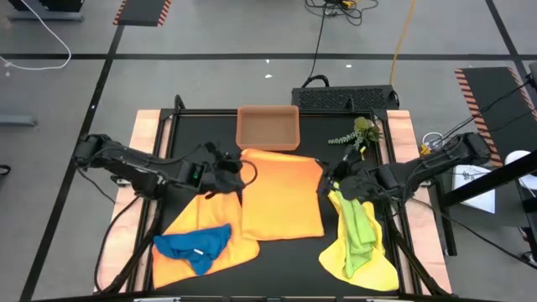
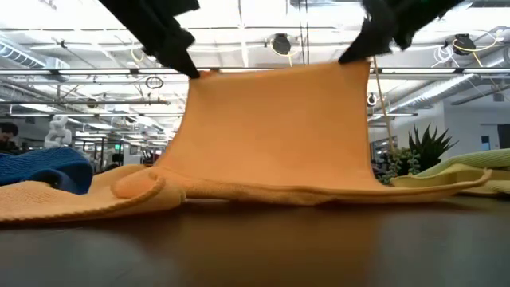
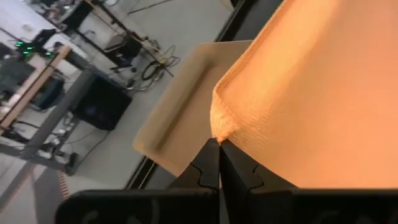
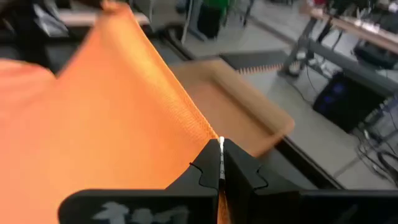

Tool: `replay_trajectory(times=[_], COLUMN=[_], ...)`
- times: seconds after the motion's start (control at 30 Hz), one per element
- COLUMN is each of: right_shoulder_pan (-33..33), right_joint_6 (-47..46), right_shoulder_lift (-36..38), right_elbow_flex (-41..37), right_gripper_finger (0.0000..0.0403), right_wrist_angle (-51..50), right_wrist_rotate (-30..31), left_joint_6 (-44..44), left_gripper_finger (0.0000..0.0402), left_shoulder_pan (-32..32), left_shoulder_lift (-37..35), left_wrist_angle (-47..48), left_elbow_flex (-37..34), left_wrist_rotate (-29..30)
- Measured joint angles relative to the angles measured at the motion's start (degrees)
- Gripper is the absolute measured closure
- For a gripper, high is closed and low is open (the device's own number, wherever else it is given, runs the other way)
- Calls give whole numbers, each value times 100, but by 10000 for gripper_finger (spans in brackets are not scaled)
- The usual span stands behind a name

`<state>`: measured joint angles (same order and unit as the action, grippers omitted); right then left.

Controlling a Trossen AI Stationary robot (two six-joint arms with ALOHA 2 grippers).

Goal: Fold microfiber towels
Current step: Fold the right orange towel

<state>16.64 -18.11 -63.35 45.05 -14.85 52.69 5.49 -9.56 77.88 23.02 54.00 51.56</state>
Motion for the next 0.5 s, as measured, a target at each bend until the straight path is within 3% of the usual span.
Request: replay_trajectory(times=[0.13,0.27,0.37,0.5], right_shoulder_pan=[-516,-927,-1094,-1088], right_joint_6=[185,625,852,823], right_shoulder_lift=[-1,-1,1,6], right_elbow_flex=[-89,-89,-89,-89], right_gripper_finger=[403,403,403,403], right_wrist_angle=[18,312,643,729], right_wrist_rotate=[-339,-346,-383,-1013], left_joint_6=[-513,-858,-882,-870], left_gripper_finger=[399,396,399,398], left_shoulder_pan=[386,716,859,758], left_shoulder_lift=[0,0,-2,-2], left_wrist_angle=[-643,-1086,-1140,-887], left_elbow_flex=[-150,-173,-132,-132], left_wrist_rotate=[-528,-578,-716,-1047])
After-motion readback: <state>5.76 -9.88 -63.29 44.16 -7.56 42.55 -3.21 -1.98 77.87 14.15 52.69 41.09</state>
